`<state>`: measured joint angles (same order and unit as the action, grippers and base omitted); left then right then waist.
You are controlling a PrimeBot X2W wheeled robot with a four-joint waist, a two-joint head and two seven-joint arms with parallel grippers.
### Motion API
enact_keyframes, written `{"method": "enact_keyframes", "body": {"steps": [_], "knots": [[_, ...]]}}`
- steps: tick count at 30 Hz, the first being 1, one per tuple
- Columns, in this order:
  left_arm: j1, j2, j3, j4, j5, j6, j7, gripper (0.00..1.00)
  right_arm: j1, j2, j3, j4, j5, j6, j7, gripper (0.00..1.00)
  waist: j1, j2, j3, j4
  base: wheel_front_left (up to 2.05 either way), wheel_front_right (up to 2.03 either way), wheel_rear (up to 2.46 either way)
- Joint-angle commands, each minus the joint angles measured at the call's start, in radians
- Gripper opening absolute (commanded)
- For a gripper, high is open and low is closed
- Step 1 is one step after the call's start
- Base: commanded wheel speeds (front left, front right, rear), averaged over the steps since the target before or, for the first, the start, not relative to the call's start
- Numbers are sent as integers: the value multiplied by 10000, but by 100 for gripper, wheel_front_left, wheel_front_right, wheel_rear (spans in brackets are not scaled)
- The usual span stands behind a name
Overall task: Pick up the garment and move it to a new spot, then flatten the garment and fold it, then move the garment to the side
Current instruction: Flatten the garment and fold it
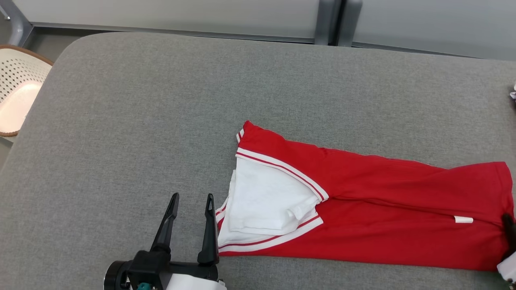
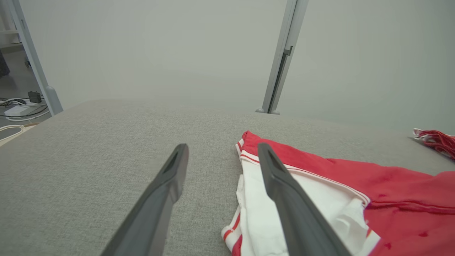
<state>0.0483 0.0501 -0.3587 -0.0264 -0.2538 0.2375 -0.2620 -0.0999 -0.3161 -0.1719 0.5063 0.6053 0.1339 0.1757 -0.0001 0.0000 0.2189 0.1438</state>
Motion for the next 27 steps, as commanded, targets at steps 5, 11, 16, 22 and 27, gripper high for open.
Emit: {"method": "enact_keyframes", "body": {"steps": [5,11,16,22,27], "knots": [[-39,20,89,9,27,-88,-26,100,220,-1089,-160,-452,-17,-50,55,0,1,0,13,-387,0,0,0],[-116,23,176,139,95,-174,-27,100,503,-2154,-503,-1471,116,-49,631,0,1,0,-62,-658,0,0,0],[-91,24,232,218,121,-205,-27,100,600,-2424,-843,-2735,126,-49,1202,0,1,0,-142,-796,0,0,0],[-67,24,193,352,112,-263,-27,100,910,-1716,-923,-5328,-255,-47,2259,0,1,0,-316,-827,0,0,0],[-42,27,135,395,77,-306,-26,100,1146,-769,-718,-7071,-796,-47,2869,0,1,0,-423,-679,0,0,0]]}}
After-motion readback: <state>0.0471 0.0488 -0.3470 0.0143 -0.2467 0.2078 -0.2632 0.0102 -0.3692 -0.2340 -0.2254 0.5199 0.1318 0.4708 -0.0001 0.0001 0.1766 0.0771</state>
